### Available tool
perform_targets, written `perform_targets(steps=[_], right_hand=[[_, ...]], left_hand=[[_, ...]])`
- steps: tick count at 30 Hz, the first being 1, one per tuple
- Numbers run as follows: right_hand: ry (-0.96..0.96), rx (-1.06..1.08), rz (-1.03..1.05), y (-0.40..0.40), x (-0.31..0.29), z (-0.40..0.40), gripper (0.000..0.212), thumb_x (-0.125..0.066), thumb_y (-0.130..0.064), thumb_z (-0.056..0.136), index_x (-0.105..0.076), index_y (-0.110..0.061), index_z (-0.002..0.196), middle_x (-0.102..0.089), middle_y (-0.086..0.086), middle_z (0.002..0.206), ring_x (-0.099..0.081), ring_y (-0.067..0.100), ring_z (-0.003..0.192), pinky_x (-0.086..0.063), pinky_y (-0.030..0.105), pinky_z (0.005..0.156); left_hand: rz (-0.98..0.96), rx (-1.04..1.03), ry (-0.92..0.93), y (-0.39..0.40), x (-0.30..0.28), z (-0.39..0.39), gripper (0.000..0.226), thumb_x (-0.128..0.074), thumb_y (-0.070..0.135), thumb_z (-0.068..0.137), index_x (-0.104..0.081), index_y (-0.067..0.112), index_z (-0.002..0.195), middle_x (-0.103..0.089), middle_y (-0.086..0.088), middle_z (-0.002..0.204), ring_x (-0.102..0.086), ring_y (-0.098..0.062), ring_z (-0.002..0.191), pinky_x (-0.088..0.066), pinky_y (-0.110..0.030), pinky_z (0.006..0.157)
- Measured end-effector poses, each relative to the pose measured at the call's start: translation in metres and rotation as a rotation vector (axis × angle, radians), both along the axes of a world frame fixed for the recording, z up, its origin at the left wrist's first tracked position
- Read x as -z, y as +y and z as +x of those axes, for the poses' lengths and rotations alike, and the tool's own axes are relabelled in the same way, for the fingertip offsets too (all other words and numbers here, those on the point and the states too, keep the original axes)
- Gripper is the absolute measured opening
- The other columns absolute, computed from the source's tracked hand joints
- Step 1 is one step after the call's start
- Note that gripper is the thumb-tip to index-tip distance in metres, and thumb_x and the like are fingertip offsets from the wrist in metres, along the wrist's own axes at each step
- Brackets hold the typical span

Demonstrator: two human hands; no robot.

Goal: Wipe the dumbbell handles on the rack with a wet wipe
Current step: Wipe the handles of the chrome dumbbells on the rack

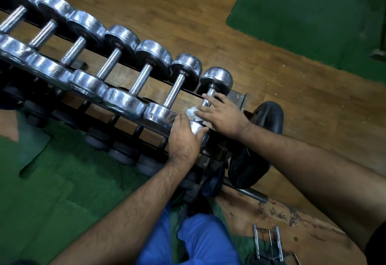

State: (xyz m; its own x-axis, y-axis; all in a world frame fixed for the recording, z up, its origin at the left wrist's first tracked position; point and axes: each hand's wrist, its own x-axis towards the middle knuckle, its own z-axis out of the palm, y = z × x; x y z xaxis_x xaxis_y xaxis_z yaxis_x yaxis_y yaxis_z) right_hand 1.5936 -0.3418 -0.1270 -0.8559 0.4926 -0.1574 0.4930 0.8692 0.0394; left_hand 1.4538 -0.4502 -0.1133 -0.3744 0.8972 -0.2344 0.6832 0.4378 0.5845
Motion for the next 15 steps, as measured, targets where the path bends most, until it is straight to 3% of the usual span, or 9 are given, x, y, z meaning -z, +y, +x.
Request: perform_targets(steps=[4, 8, 12, 15], right_hand=[[0.012, 0.147, 0.056, 0.003, -0.005, 0.002, 0.051, -0.051, -0.021, 0.091, -0.052, -0.018, 0.141, -0.050, 0.001, 0.149, -0.029, 0.034, 0.146, -0.023, 0.053, 0.116], [0.017, -0.012, 0.002, -0.021, 0.005, 0.000, 0.057, -0.039, -0.035, 0.088, -0.054, -0.017, 0.140, -0.054, 0.000, 0.145, -0.039, 0.032, 0.141, -0.032, 0.050, 0.111], [0.041, 0.023, 0.056, -0.003, 0.002, 0.016, 0.049, -0.060, -0.029, 0.091, -0.056, -0.020, 0.139, -0.056, -0.003, 0.143, -0.041, 0.030, 0.140, -0.034, 0.051, 0.108], [-0.004, 0.083, 0.036, 0.000, -0.003, 0.009, 0.053, -0.060, -0.027, 0.092, -0.050, -0.023, 0.143, -0.051, -0.006, 0.148, -0.032, 0.031, 0.145, -0.027, 0.052, 0.112]], left_hand=[[-0.032, 0.042, 0.052, -0.004, 0.005, 0.001, 0.083, -0.070, 0.058, 0.079, -0.043, 0.002, 0.135, -0.048, -0.014, 0.140, -0.045, -0.028, 0.130, -0.044, -0.040, 0.104], [-0.057, 0.124, 0.057, -0.005, 0.006, -0.006, 0.095, -0.071, 0.056, 0.078, -0.033, 0.004, 0.147, -0.039, -0.013, 0.151, -0.036, -0.025, 0.140, -0.036, -0.036, 0.112], [-0.074, 0.108, 0.075, -0.005, 0.004, -0.006, 0.089, -0.070, 0.062, 0.076, -0.042, 0.003, 0.137, -0.051, -0.013, 0.137, -0.049, -0.028, 0.126, -0.045, -0.038, 0.099], [-0.071, 0.104, 0.082, -0.006, 0.001, -0.002, 0.090, -0.070, 0.061, 0.077, -0.040, 0.003, 0.140, -0.048, -0.014, 0.140, -0.046, -0.026, 0.130, -0.043, -0.037, 0.102]])
